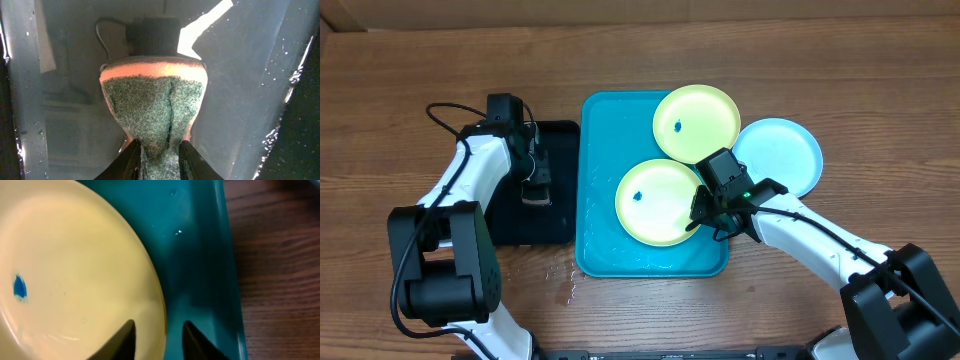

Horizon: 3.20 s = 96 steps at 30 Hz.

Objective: Clean dirty plates on tray and stack at the side
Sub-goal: 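Lower the left gripper and grasp the sponge in the black tray, then carry the sponge with the left gripper onto the held yellow plate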

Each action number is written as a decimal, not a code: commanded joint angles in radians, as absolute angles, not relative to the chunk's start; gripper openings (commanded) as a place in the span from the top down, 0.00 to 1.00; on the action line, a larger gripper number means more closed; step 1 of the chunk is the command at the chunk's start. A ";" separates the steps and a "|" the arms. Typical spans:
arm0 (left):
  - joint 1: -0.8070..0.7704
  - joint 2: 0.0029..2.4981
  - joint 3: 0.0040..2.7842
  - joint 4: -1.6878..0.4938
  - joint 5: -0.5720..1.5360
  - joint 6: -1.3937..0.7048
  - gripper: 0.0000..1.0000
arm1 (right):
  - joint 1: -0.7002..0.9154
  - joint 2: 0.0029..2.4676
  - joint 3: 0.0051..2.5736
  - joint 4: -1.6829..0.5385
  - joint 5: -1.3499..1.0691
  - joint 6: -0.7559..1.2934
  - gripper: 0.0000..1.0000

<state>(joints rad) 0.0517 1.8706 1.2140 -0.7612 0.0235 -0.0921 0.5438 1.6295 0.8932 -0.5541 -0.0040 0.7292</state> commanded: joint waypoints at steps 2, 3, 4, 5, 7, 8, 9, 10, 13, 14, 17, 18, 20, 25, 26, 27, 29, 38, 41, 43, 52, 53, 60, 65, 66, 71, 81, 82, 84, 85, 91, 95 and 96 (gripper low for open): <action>0.045 1.893 1.196 -0.757 0.012 -0.059 0.72 | 0.541 1.635 0.889 -0.551 -0.010 0.728 0.63; 0.045 1.893 1.194 -0.756 0.012 -0.059 0.72 | 0.541 1.635 0.889 -0.551 -0.010 0.728 0.63; 0.045 1.893 1.192 -0.754 0.012 -0.059 0.72 | 0.541 1.635 0.889 -0.551 -0.010 0.728 0.63; 0.045 1.893 1.188 -0.751 0.012 -0.059 0.72 | 0.541 1.635 0.889 -0.551 -0.010 0.728 0.63; 0.045 1.893 1.177 -0.740 0.012 -0.059 0.72 | 0.541 1.635 0.889 -0.551 -0.010 0.728 0.63; 0.045 1.893 1.170 -0.733 0.012 -0.059 0.72 | 0.541 1.635 0.889 -0.551 -0.010 0.728 0.63; 0.045 1.893 1.164 -0.725 0.012 -0.059 0.73 | 0.541 1.635 0.889 -0.551 -0.010 0.728 0.63; 0.045 1.893 1.162 -0.721 0.017 -0.059 0.76 | 0.541 1.635 0.889 -0.551 -0.010 0.728 0.63; 0.045 1.890 1.169 -0.722 0.019 -0.059 0.96 | 0.541 1.635 0.889 -0.551 -0.010 0.728 0.63; 0.046 1.890 1.176 -0.727 0.019 -0.059 0.96 | 0.541 1.635 0.889 -0.551 -0.010 0.728 0.62; 0.046 1.887 1.219 -0.767 0.018 -0.051 0.96 | 0.541 1.635 0.889 -0.551 -0.013 0.728 0.59; 0.046 1.887 1.240 -0.788 0.018 -0.050 0.96 | 0.541 1.635 0.889 -0.551 -0.014 0.728 0.57; 0.046 1.885 1.289 -0.832 0.019 -0.044 0.96 | 0.538 1.635 0.890 -0.551 -0.045 0.724 0.54; 0.046 1.877 1.409 -0.927 0.019 -0.044 0.96 | 0.530 1.635 0.890 -0.554 -0.140 0.726 0.64; 0.046 1.875 1.431 -0.946 0.020 -0.044 0.96 | 0.530 1.635 0.890 -0.554 -0.140 0.726 0.69; 0.046 1.872 1.453 -0.965 0.020 -0.044 0.96 | 0.530 1.635 0.890 -0.554 -0.140 0.728 0.73; 0.045 1.868 1.488 -0.995 0.026 -0.044 0.96 | 0.530 1.635 0.889 -0.554 -0.140 0.730 0.80; 0.044 1.866 1.503 -1.024 0.099 -0.021 0.96 | 0.530 1.635 0.889 -0.524 -0.140 0.733 0.79; 0.044 1.866 1.501 -1.030 0.099 -0.021 0.96 | 0.530 1.635 0.889 -0.506 -0.131 0.732 0.68; 0.044 1.866 1.499 -1.033 0.098 -0.020 0.96 | 0.530 1.635 0.889 -0.505 -0.118 0.733 0.64; -0.001 1.866 1.437 -0.982 0.094 0.011 0.96 | 0.530 1.684 0.889 -0.477 -0.194 0.759 0.64; -0.005 1.866 1.434 -0.982 0.094 0.017 0.96 | 0.530 1.693 0.889 -0.461 -0.220 0.759 0.67; -0.007 1.866 1.433 -0.979 0.094 0.020 0.96 | 0.559 1.725 0.889 -0.355 -0.220 0.767 0.85; -0.007 1.866 1.433 -0.965 0.093 0.023 0.96 | 0.563 1.725 0.889 -0.345 -0.196 0.767 0.90; -0.007 1.866 1.434 -0.963 0.090 0.022 0.96 | 0.563 1.725 0.889 -0.345 -0.196 0.767 0.91; -0.006 1.818 1.452 -0.968 0.006 -0.050 0.96 | 0.563 1.725 0.889 -0.346 -0.197 0.767 0.91; -0.037 1.596 1.456 -0.918 0.045 -0.068 0.96 | 0.563 1.725 0.889 -0.345 -0.200 0.767 0.95; -0.047 1.592 1.456 -0.922 0.078 -0.068 0.96 | 0.563 1.725 0.889 -0.345 -0.200 0.767 0.95; -0.073 1.597 1.454 -0.936 0.163 -0.068 0.96 | 0.563 1.725 0.889 -0.345 -0.200 0.767 0.95; -0.088 1.603 1.450 -0.941 0.203 -0.068 0.96 | 0.563 1.725 0.889 -0.345 -0.200 0.767 0.95; -0.189 1.666 1.403 -0.967 0.256 -0.068 0.96 | 0.563 1.725 0.889 -0.345 -0.200 0.767 0.85; -0.253 1.708 1.343 -0.923 0.253 -0.068 0.96 | 0.563 1.725 0.889 -0.337 -0.200 0.767 0.91; -0.263 1.715 1.334 -0.910 0.253 -0.068 0.96 | 0.563 1.725 0.889 -0.331 -0.200 0.767 0.96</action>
